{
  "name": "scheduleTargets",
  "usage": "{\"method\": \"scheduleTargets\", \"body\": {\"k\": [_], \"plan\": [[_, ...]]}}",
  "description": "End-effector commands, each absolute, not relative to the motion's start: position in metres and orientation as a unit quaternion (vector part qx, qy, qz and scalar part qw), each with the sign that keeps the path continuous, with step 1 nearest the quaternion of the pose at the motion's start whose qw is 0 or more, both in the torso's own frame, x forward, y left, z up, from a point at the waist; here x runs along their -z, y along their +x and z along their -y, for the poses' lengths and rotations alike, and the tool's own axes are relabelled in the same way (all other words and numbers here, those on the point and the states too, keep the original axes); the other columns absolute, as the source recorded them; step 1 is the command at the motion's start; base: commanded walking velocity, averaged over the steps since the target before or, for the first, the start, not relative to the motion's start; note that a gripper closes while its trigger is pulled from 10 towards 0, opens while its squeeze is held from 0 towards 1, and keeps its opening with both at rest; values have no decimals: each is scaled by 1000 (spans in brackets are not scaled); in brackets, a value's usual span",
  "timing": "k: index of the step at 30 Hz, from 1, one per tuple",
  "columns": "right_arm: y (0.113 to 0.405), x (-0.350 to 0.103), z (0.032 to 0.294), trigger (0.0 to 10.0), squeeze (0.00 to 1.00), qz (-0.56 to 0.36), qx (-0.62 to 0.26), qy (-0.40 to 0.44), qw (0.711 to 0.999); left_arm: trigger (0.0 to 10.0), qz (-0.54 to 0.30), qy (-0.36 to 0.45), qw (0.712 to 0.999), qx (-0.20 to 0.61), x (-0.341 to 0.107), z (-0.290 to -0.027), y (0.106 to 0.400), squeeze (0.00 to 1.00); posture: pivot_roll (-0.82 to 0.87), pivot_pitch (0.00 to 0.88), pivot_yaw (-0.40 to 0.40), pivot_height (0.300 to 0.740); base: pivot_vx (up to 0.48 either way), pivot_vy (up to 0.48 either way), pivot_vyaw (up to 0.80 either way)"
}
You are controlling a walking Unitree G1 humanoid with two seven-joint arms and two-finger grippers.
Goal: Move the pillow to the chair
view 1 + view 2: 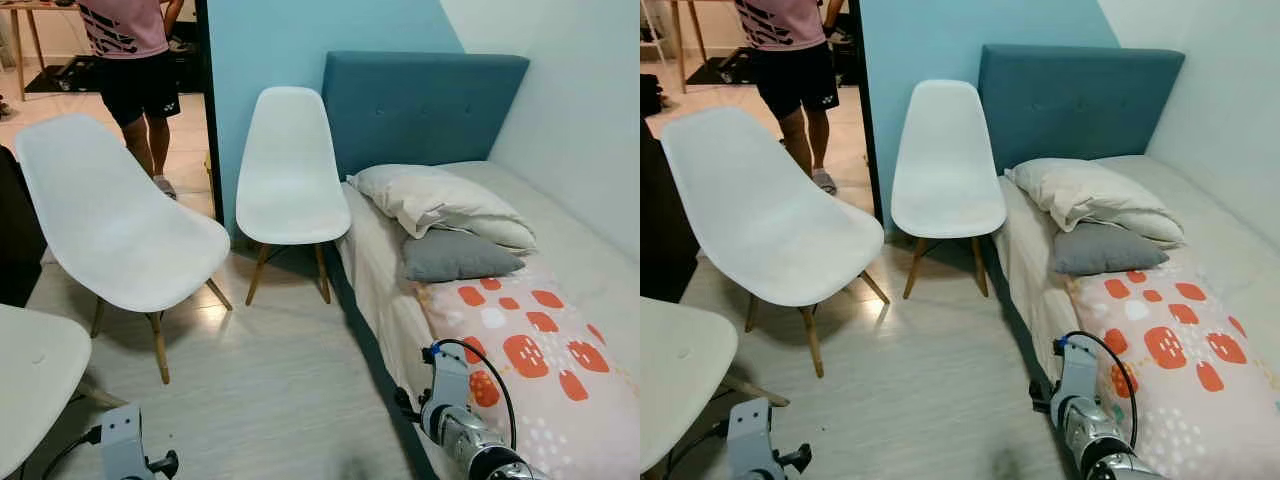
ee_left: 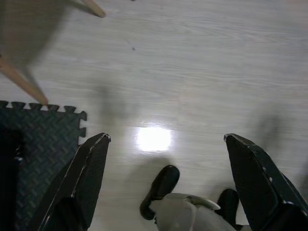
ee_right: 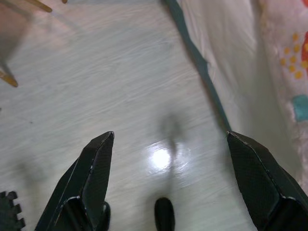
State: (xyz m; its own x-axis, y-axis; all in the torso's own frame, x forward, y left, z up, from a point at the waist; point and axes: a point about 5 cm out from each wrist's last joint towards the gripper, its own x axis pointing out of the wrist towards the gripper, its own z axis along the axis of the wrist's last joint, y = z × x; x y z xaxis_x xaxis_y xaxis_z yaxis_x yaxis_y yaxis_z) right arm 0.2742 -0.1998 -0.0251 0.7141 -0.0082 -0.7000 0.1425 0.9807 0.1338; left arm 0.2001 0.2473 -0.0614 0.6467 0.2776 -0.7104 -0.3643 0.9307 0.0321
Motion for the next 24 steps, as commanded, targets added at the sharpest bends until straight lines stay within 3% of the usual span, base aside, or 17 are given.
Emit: {"method": "scheduleTargets", "body": {"k": [1,14,21,24], "plan": [[273,26,199,10000,0,-368,44,112,922,10000,-365,-35,917,-157,54,-247,213,0,161,0,-94,740,0,0,0],[300,-5,188,10000,0,-241,-31,99,965,10000,-230,-27,966,-115,15,-248,255,0,119,0,-32,740,0,0,0],[287,3,195,10000,0,-234,-57,52,969,10000,-223,-5,971,-90,27,-241,234,0,109,0,-29,740,0,0,0],[272,15,208,10000,0,-268,-39,37,962,10000,-248,-41,960,-126,42,-244,212,0,104,0,-28,740,0,0,-738]]}}
